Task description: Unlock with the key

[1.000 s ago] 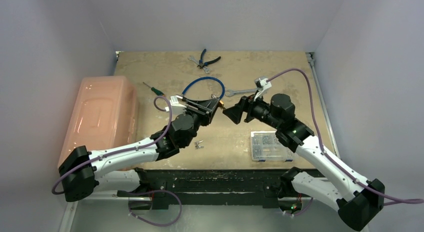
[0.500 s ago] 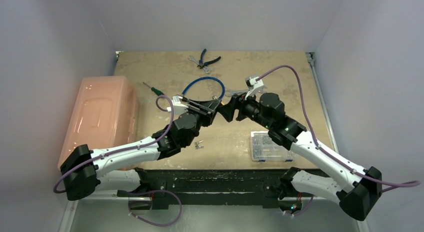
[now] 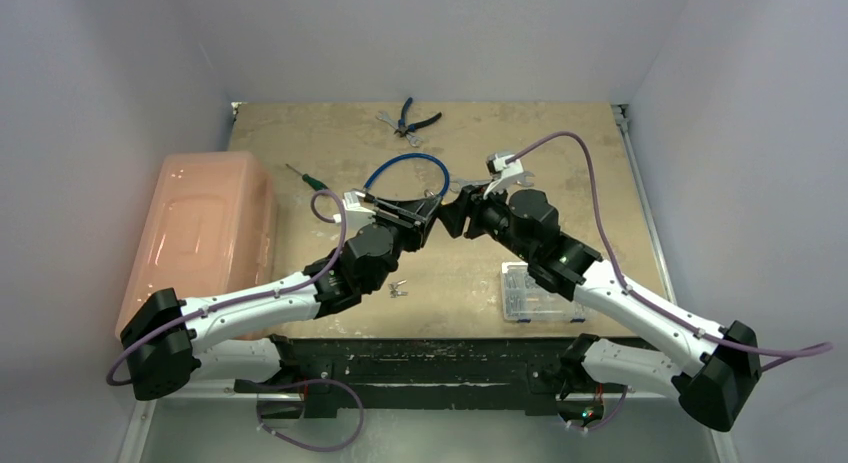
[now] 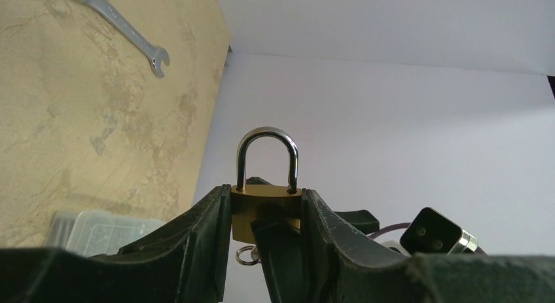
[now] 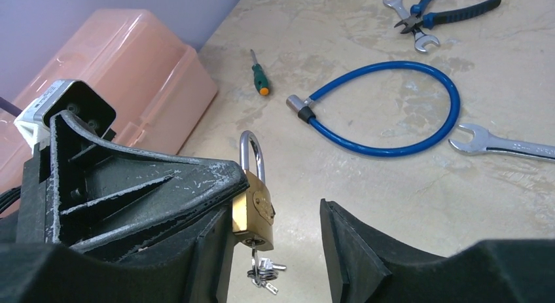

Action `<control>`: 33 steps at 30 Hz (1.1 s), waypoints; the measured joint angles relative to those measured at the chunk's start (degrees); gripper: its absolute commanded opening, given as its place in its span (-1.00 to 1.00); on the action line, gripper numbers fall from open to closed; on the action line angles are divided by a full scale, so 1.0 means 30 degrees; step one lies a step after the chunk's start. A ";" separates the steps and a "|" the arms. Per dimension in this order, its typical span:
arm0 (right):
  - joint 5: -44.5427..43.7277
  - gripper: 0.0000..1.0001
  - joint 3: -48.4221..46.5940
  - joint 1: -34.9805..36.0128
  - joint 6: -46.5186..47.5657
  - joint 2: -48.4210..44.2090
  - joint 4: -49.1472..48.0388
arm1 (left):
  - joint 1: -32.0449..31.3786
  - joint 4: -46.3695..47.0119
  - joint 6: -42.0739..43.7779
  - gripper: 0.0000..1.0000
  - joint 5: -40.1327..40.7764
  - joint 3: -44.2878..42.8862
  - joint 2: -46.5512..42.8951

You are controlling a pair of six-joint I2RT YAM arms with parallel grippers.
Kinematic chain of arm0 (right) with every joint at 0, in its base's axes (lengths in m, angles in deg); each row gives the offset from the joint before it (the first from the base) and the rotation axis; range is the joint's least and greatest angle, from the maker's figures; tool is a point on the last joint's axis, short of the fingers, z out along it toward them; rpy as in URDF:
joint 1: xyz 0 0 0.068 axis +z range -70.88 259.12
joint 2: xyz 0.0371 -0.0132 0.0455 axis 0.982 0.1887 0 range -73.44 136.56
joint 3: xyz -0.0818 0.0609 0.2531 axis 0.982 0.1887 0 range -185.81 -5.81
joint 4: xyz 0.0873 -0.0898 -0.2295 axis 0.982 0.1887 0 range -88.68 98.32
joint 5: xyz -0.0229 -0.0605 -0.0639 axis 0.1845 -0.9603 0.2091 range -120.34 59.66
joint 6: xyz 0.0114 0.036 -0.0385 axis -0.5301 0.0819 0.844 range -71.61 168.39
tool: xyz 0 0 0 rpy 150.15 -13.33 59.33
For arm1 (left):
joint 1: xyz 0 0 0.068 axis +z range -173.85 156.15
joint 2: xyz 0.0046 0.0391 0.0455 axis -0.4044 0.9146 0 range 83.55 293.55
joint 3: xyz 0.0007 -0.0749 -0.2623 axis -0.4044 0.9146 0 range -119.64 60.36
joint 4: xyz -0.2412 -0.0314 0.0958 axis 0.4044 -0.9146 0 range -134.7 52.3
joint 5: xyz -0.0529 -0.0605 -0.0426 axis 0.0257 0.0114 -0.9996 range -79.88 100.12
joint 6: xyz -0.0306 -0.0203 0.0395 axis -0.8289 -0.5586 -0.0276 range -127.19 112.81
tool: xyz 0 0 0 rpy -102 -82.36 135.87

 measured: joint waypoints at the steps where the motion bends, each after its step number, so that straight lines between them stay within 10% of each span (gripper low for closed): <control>1: -0.0138 0.08 0.0087 0.0080 0.0007 0.0000 -0.0197 | 0.0000 -0.0007 -0.0044 -1.00 0.0007 -0.0022 0.0000; 14: -0.1013 -1.00 0.0576 0.0801 0.0066 0.0029 -0.1370 | 0.0007 -0.0386 -0.0197 -1.00 0.0117 -0.0029 0.0000; 23: -0.1319 -1.00 0.1107 0.0780 -0.0204 -0.0444 -0.1792 | 0.0007 -0.0248 0.0044 0.67 0.0306 0.0000 -0.0124; 33: -0.0750 -1.00 0.1406 0.0772 -0.0357 -0.2543 -0.1370 | 0.0087 0.5260 0.4422 0.78 0.0219 0.3140 -0.1428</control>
